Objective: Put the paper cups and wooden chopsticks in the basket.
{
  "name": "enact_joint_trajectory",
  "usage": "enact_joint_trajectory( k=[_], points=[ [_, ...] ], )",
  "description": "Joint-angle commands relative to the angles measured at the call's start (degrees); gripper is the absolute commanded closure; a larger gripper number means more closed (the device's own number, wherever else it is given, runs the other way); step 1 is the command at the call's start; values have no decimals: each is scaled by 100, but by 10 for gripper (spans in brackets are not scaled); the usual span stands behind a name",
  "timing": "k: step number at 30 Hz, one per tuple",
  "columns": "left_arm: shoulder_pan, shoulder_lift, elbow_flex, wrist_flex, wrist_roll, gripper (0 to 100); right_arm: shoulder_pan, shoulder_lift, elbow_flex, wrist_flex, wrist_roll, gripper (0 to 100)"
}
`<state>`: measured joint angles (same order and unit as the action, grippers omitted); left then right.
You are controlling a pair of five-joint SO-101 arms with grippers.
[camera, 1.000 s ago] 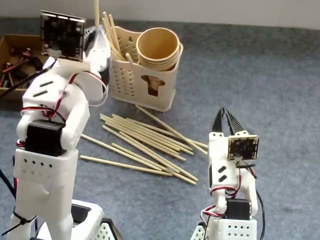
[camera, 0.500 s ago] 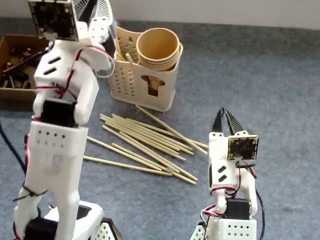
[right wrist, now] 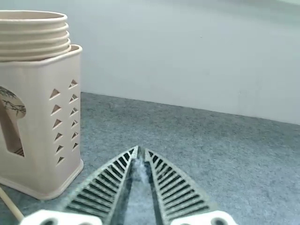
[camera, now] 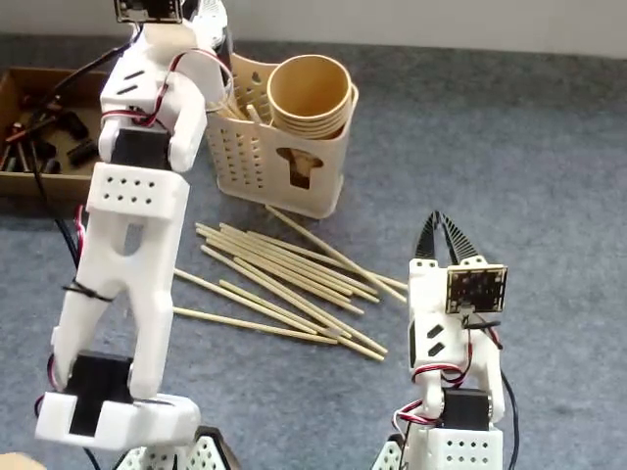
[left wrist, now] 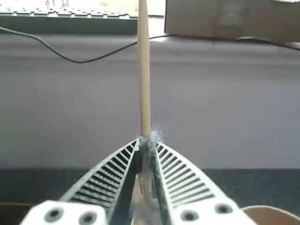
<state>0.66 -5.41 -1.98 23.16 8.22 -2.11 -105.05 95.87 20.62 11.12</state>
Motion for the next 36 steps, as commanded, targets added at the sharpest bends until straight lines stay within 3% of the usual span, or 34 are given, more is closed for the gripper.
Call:
enact_joint_trajectory(
  k=[1, 10, 16, 36],
  points=[
    [-189, 154, -259, -97, 26, 995, -84, -22, 637, -84, 70, 992],
    [-163, 303, -136, 774, 0, 994, -84, -22, 637, -84, 70, 992],
    [-163, 303, -224, 1644, 0, 839, -84, -22, 637, -75, 70, 992],
    [-57, 303, -3073, 5081, -18, 839, -84, -22, 637, -75, 70, 991]
  ],
)
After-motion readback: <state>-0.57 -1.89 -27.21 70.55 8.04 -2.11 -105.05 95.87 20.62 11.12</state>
